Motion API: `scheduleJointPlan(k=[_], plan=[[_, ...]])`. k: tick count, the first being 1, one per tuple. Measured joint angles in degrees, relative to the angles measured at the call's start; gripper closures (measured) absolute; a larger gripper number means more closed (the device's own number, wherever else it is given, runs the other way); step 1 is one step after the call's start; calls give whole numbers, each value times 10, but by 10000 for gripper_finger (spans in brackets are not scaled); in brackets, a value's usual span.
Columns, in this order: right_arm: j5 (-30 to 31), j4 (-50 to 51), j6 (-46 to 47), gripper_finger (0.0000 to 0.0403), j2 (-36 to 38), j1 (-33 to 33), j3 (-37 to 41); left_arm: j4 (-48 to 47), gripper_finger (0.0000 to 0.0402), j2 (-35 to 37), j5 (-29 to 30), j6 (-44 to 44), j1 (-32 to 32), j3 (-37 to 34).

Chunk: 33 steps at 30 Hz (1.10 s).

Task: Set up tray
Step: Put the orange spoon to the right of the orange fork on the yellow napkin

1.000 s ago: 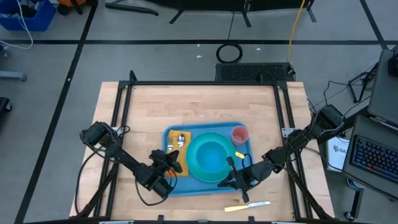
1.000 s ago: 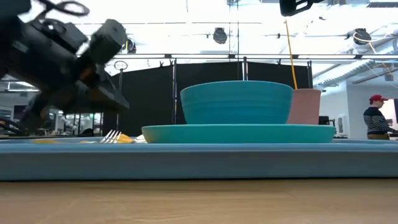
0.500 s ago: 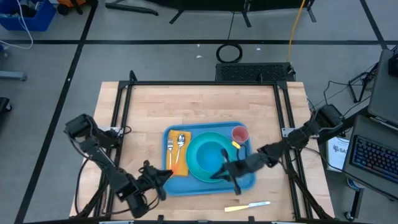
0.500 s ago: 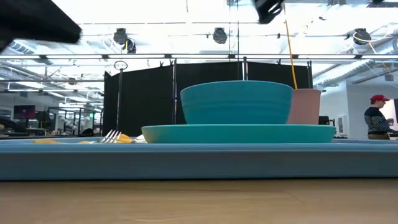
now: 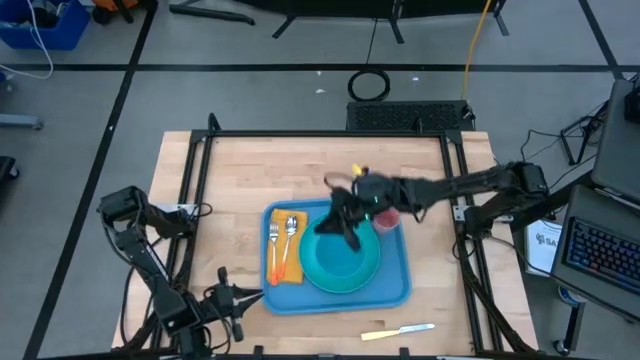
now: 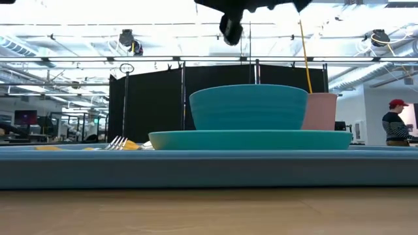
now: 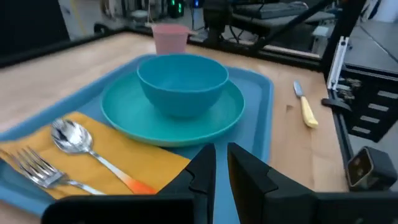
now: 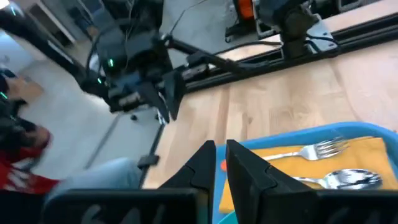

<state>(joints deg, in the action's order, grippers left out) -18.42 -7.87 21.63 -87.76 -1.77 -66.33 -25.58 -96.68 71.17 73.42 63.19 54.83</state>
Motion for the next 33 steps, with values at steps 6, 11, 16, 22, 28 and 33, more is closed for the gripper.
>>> scheduleJointPlan(k=[6,11,16,22,28,33], plan=[[-59,72,14,369,-64,83,-76,-104,357,3,56,78,9,0],[-137,74,37,351,-156,111,-121,-193,357,3,88,171,19,0],[-150,80,47,329,-197,129,-133,-262,357,4,87,251,30,0],[-193,165,71,326,-220,167,-167,-301,357,4,110,276,37,0],[-191,240,8,325,-287,168,-236,-345,357,4,115,311,26,0],[-191,292,-15,325,-340,149,-300,-355,357,4,114,321,16,0]])
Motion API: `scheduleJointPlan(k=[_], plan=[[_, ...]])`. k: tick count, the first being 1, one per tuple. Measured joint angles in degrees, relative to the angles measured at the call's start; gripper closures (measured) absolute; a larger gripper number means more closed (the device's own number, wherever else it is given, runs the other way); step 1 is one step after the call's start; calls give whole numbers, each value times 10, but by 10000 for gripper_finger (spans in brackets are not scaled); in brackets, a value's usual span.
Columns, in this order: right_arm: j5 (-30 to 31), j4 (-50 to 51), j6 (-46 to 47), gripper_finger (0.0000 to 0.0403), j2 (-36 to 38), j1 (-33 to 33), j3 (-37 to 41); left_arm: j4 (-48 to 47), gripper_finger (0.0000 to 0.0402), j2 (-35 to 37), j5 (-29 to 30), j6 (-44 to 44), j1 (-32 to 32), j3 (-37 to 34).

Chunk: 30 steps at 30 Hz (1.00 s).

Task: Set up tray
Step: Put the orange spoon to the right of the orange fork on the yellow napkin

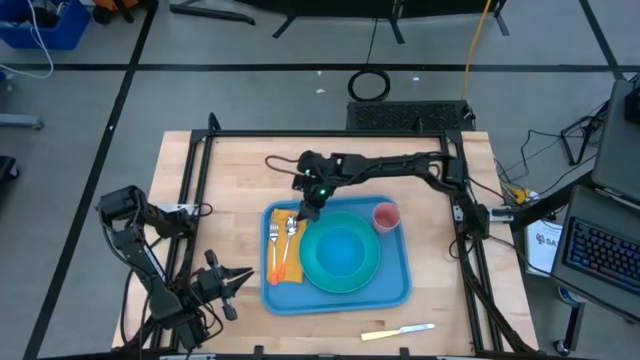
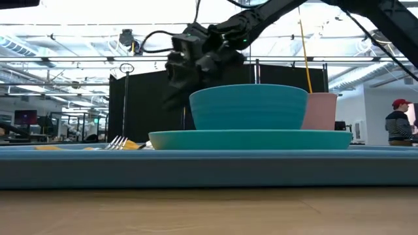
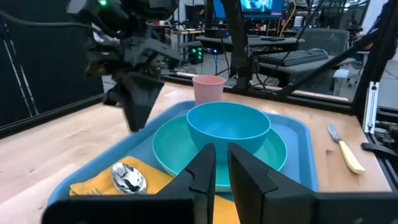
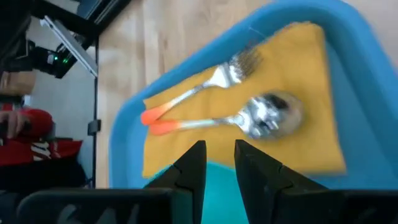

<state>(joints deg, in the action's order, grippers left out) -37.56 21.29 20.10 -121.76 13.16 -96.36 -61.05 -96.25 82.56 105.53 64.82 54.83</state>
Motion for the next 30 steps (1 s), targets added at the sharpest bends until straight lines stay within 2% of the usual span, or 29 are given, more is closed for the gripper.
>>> scheduleJointPlan(k=[3,10,15,21,30], plan=[[3,33,-15,325,-15,-6,-20,-1,357,0,-4,0,-1,0],[40,25,-12,324,-19,-1,-26,-3,357,0,0,-2,-2,0],[50,17,3,298,-19,5,-25,-4,357,0,0,-3,-3,0],[41,-51,38,278,-41,-4,-25,-4,357,0,0,-3,-3,0],[60,-35,67,258,-47,-4,-24,-4,357,0,0,-3,-3,0]])
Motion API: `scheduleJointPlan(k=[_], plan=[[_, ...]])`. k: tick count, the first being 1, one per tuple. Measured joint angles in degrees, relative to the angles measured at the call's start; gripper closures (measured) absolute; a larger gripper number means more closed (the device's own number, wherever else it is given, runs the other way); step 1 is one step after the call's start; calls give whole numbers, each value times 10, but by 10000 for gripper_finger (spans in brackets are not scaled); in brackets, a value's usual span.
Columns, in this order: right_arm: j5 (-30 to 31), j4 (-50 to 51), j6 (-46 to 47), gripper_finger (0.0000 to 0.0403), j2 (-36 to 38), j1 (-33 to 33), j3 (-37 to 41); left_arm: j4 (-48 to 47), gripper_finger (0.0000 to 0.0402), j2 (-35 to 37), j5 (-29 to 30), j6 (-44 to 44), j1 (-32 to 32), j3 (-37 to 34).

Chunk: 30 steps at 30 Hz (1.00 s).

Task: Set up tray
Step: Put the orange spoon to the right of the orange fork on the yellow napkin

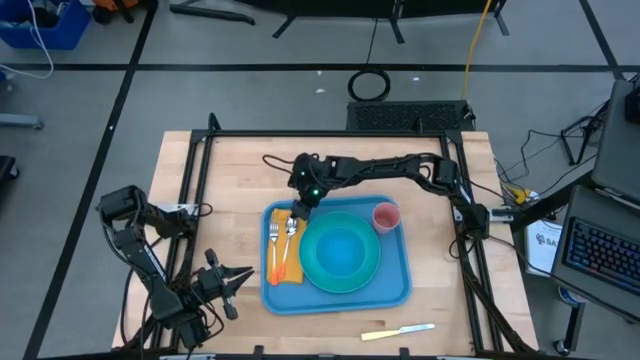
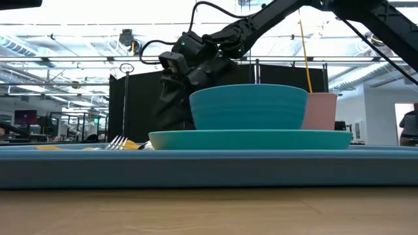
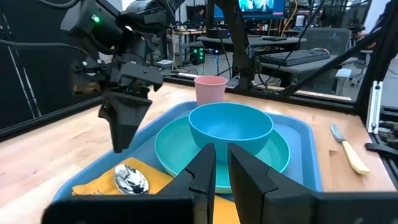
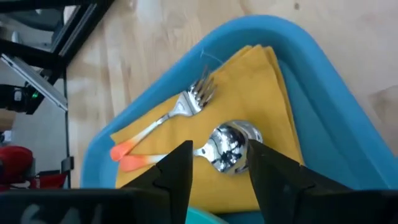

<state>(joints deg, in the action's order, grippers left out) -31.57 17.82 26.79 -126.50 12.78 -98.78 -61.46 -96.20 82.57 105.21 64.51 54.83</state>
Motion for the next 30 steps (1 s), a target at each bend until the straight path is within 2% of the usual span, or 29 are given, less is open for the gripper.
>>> scheduleJointPlan(k=[12,19,30], plan=[[5,5,13,250,0,0,0,0,357,0,0,0,0,0],[50,39,29,250,0,0,2,0,357,0,0,0,0,0],[30,8,44,250,-26,-3,5,-1,357,0,-1,-1,0,0]])
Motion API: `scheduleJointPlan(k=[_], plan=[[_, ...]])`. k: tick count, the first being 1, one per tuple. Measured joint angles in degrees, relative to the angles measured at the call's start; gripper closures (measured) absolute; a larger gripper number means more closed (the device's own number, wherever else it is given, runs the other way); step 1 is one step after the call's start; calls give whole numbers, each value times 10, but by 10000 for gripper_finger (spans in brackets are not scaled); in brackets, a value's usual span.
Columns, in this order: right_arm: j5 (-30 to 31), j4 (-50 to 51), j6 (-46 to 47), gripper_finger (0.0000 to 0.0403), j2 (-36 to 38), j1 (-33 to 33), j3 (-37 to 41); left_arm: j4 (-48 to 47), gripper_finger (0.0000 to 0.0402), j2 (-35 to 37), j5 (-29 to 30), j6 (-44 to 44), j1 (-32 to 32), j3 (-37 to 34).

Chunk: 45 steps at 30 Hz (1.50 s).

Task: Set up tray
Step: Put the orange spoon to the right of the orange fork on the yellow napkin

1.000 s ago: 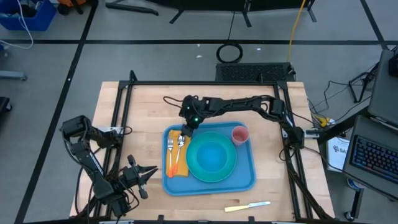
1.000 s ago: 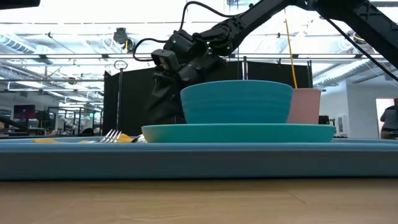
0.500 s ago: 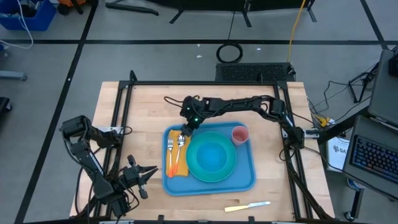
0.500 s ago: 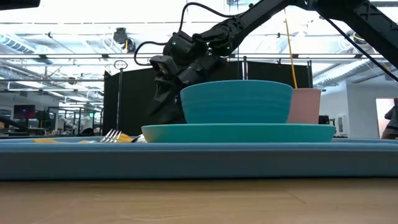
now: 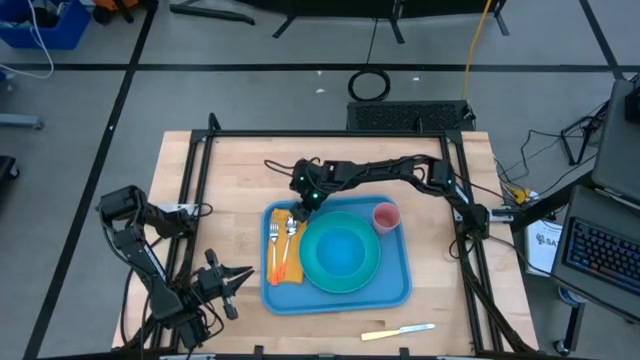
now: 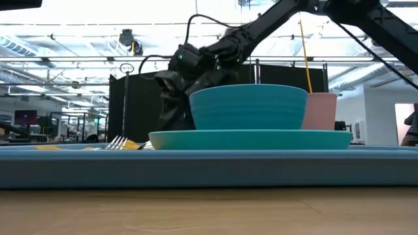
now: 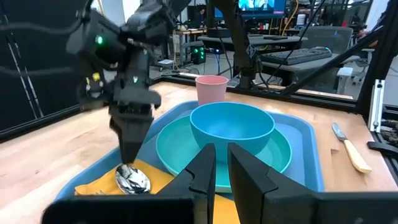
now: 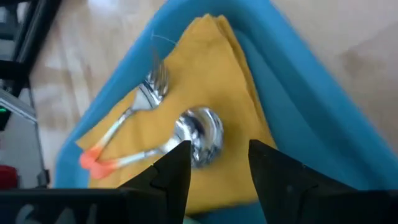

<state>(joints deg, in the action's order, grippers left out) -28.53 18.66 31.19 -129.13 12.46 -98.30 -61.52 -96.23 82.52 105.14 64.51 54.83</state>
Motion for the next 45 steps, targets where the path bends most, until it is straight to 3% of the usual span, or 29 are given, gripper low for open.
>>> scheduleJointPlan(k=[13,36,45], plan=[[-18,-41,1,256,-14,-2,-2,1,357,0,-3,-5,0,0],[-18,-50,-25,393,-14,-5,-1,2,357,0,-5,-9,0,0],[-18,-77,-28,398,-14,-5,-1,3,357,0,-9,-9,0,0]])
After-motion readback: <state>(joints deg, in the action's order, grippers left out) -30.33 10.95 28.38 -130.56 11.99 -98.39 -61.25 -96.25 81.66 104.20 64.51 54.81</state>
